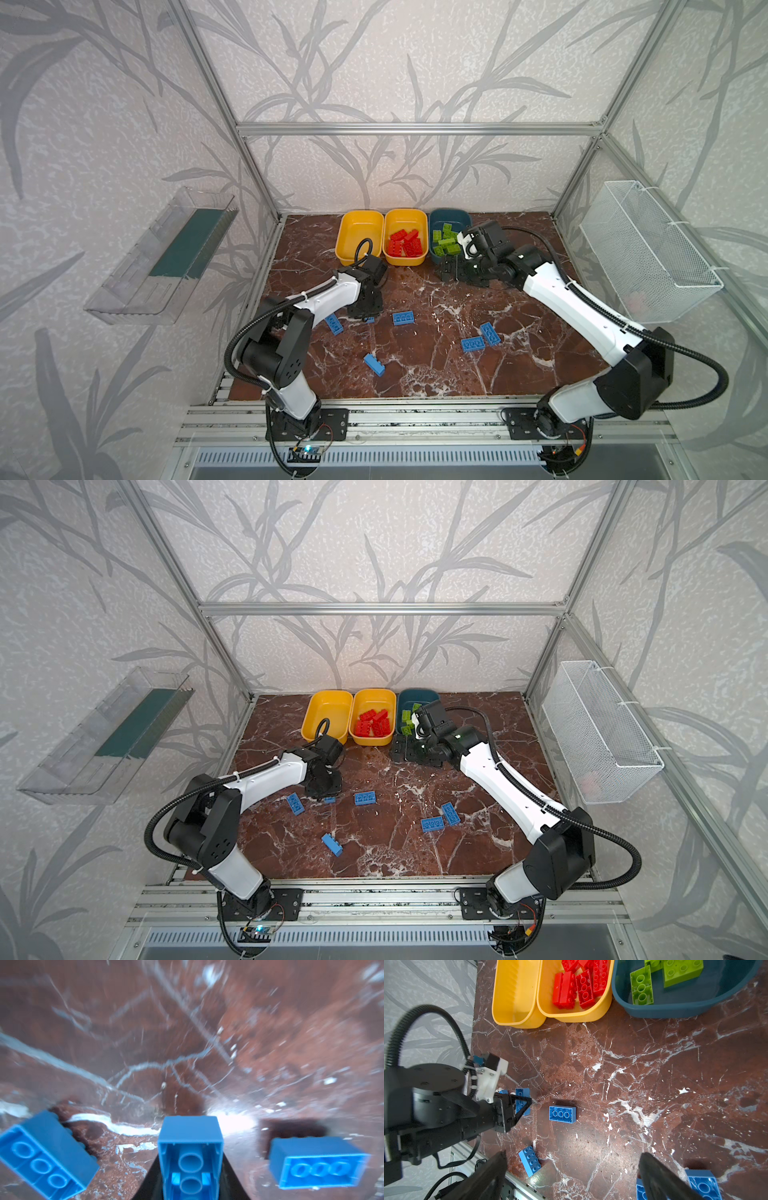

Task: Sort the legos into containers by color
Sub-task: 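Carry the blue brick with the left gripper into the empty yellow bin and release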

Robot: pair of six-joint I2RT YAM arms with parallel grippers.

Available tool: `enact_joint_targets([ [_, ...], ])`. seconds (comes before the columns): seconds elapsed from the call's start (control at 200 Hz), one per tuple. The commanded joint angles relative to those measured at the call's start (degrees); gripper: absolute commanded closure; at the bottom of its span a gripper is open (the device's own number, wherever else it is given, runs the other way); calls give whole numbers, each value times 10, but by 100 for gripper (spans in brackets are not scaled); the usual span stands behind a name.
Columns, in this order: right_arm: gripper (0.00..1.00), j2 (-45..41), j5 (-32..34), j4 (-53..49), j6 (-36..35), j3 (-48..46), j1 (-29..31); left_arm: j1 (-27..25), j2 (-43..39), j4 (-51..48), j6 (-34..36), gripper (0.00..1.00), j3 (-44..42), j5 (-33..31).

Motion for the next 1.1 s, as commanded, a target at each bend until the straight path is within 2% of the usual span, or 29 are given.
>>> enact_joint_targets([
  [0.0, 1, 4, -10, -10, -8, 21, -7, 24, 12, -38, 30, 79, 67, -14],
  [0.165, 1, 6, -13, -9, -9, 28, -18, 67, 69, -61, 61, 79, 196, -11],
  [0.4, 1, -11, -4, -14, -1, 21, -36, 112, 209, -89, 82, 79, 405, 11],
  [0.61, 1, -31, 13, -41, 2, 17, -51, 148, 356, -113, 33, 76, 601, 64],
  [0.67, 1, -38, 18, -49, 1, 17, -57, 151, 397, -135, 29, 67, 665, 74],
  [0.76, 1, -47, 23, -61, 0, 19, -67, 152, 452, -177, 29, 38, 761, 79],
  [0.8, 1, -52, 26, -66, -1, 19, -71, 152, 465, -190, 28, 31, 789, 80],
  [0.925, 1, -63, 31, -73, -1, 18, -80, 151, 456, -191, 23, 26, 788, 80],
  [1.1, 1, -69, 30, -79, -6, 16, -82, 151, 350, -141, 19, 26, 664, 59],
])
